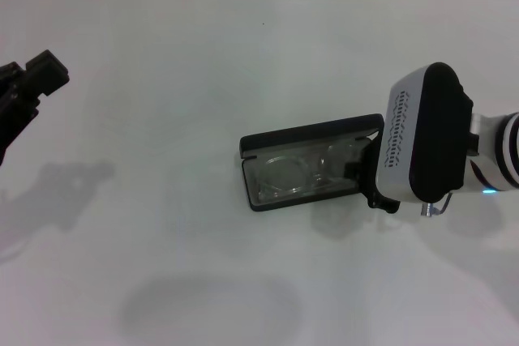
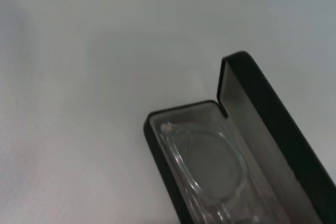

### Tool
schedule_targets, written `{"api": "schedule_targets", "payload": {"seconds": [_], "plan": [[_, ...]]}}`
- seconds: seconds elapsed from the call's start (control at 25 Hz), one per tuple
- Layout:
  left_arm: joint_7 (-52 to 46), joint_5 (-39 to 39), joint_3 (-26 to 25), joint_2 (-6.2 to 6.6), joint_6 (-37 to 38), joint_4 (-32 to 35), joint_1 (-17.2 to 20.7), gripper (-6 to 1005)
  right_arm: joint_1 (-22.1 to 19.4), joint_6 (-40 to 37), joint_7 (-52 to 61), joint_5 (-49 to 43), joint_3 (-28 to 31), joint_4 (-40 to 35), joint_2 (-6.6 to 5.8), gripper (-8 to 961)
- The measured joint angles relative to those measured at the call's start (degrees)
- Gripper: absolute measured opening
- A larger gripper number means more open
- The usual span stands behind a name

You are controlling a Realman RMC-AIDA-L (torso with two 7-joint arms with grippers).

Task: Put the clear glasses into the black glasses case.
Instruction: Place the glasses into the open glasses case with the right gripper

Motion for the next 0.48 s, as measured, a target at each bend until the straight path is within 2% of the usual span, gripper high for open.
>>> {"api": "schedule_targets", "payload": {"seconds": [0.16, 0.48], "plan": [[-0.04, 0.0, 0.0, 0.0, 0.0, 0.0, 0.16, 61, -0.65, -0.83, -0.36, 1.09, 0.01, -1.85, -0.03, 25], [-0.02, 0.0, 0.0, 0.0, 0.0, 0.0, 0.4, 61, -4.83, -4.01, -0.39, 1.46, -0.92, -10.19, -0.03, 25]]}}
